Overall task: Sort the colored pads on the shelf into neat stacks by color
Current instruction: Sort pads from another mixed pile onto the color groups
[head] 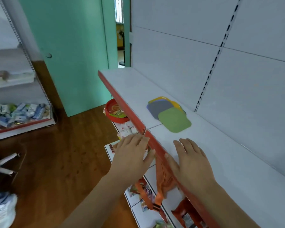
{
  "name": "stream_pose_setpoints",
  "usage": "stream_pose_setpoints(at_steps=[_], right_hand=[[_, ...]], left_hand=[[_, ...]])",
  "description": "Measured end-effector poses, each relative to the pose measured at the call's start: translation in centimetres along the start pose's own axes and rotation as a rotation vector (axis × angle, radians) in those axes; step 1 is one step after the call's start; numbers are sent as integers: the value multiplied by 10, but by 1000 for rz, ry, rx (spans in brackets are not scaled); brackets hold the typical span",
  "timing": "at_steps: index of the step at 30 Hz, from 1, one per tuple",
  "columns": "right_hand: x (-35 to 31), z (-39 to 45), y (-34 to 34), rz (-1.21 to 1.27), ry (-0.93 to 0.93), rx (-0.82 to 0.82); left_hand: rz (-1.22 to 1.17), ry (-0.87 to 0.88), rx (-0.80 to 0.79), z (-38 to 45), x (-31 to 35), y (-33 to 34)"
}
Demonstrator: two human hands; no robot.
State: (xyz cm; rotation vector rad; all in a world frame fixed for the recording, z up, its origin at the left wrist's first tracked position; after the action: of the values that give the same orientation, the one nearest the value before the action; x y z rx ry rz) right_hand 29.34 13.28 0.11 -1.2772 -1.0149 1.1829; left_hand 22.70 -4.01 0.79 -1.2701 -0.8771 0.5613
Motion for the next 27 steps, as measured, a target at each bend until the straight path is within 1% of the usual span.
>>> stream_pose_setpoints(at_steps=[4,9,16,18,22,23,27], right_hand=[[-2,49,5,11,96,14],[11,93,0,23,218,36],[55,134,5,20,412,27],[67,145,10,11,442,30],[87,158,17,58,485,15],[92,159,19,68,502,-9],[109,157,28,134,558,-127]], left_hand=[[0,83,-15,57,-33,-5],[0,200,-46,131,-49,-6],[-23,383,-147,210,-28,12],[13,420,-181,231,-20,19],[77,431,-219,262,-2,19],[81,434,-241,267,2,19],[60,432,-396,288,12,25]])
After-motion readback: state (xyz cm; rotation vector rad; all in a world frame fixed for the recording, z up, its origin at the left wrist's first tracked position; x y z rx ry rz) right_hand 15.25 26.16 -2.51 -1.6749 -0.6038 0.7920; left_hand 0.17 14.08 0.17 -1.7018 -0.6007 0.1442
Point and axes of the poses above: each hand's wrist, its own z-axis towards the middle knuckle, its own y-axis out of the palm, x = y × z, the point moved 9 cm from there along z, towards the middle knuckle, and after that the axes turned 13 degrees about -x, right-handed, at the moved point
